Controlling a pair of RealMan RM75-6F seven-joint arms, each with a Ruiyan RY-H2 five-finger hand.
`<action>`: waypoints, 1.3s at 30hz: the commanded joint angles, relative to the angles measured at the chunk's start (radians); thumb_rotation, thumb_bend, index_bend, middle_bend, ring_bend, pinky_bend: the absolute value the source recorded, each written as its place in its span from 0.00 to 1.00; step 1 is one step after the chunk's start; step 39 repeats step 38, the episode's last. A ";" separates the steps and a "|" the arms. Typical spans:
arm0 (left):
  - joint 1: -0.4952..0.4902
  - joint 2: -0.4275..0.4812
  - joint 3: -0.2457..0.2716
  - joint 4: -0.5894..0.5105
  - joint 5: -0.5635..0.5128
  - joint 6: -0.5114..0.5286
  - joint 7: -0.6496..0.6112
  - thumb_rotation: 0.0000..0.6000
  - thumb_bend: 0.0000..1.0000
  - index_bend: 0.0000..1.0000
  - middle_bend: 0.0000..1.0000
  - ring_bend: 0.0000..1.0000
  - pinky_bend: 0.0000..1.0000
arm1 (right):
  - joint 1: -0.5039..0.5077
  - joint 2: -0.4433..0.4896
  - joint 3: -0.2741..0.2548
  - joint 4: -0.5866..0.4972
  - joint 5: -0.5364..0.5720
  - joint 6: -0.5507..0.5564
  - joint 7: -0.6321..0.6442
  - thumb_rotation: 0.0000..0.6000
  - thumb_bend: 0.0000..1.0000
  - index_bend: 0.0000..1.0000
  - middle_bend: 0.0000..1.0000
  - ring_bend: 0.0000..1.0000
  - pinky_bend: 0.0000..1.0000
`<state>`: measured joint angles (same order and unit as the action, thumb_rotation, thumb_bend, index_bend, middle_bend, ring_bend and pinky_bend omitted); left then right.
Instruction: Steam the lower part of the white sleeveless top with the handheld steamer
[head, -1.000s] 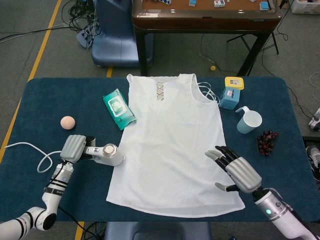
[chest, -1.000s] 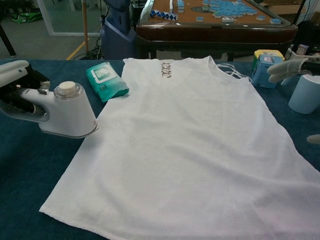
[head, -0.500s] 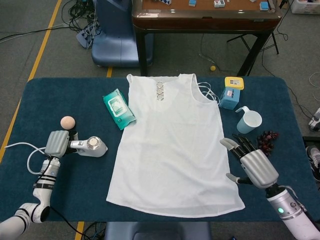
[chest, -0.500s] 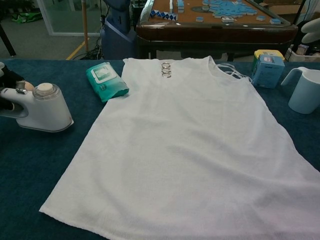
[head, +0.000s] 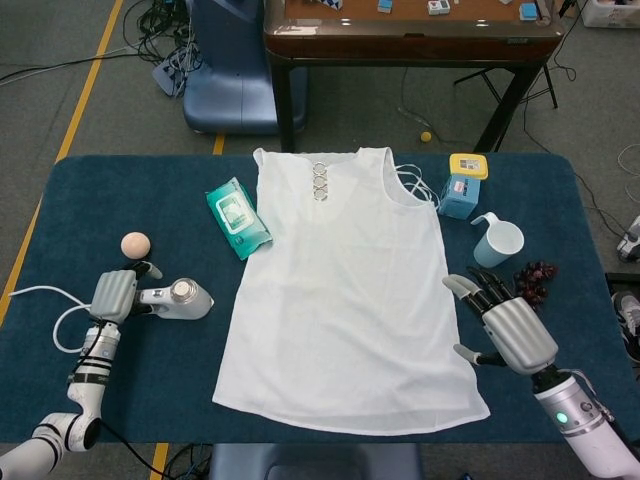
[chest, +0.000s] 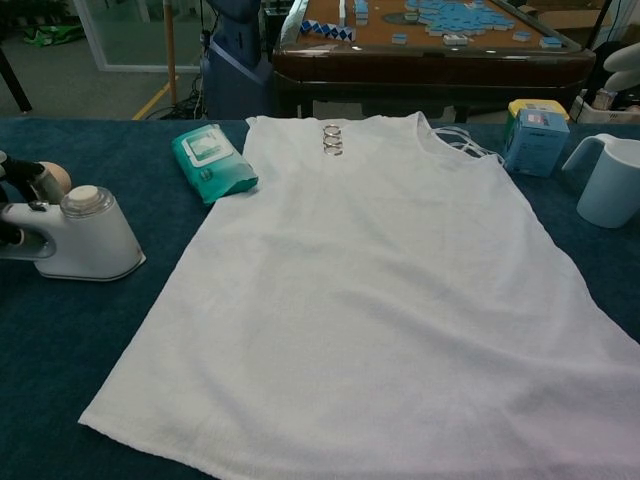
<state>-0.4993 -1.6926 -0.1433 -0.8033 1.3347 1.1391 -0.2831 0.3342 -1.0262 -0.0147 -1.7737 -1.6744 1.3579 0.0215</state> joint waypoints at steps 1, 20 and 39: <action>0.013 0.024 0.000 -0.053 0.000 0.011 0.032 1.00 0.11 0.02 0.12 0.10 0.33 | -0.003 0.000 0.004 0.007 0.002 0.003 0.008 1.00 0.18 0.02 0.15 0.04 0.03; 0.119 0.249 0.008 -0.479 -0.064 0.060 0.246 1.00 0.04 0.00 0.01 0.02 0.20 | -0.041 0.018 0.014 0.048 0.036 0.015 0.044 1.00 0.18 0.02 0.15 0.04 0.02; 0.318 0.409 0.080 -0.749 0.030 0.358 0.378 1.00 0.04 0.06 0.10 0.09 0.20 | -0.139 0.000 0.006 0.101 0.128 0.055 -0.009 1.00 0.27 0.02 0.17 0.04 0.02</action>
